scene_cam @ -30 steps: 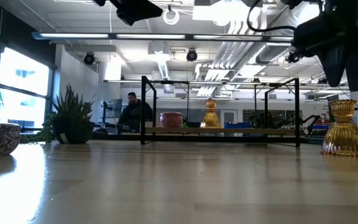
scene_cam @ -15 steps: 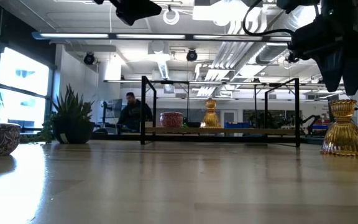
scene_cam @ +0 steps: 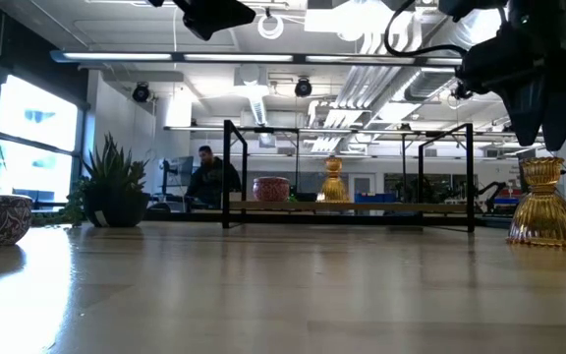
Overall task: Pick & Place candle stick holders
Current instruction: Put the top orange glass candle holder on the shelf
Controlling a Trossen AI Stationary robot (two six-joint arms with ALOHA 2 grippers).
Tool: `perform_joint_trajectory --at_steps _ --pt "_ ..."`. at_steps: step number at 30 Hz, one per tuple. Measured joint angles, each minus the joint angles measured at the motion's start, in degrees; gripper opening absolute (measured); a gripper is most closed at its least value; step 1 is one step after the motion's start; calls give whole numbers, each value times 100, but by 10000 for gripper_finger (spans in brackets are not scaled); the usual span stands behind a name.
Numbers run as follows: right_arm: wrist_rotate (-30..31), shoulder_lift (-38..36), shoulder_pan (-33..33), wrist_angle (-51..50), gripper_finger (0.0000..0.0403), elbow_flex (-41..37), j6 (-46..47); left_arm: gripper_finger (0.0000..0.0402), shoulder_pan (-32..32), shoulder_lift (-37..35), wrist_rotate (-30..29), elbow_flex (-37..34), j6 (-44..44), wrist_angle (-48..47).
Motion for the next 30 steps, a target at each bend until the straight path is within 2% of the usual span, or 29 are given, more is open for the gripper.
perform_joint_trajectory --at_steps 6,19,30 --pt "25 69 0 43 261 0 -12 386 0 0 2 0 -63 0" --pt "-32 691 0 104 261 0 -258 386 0 -2 4 0 -178 0" --pt "-48 864 0 138 245 0 -312 386 0 -2 564 0 -178 0"
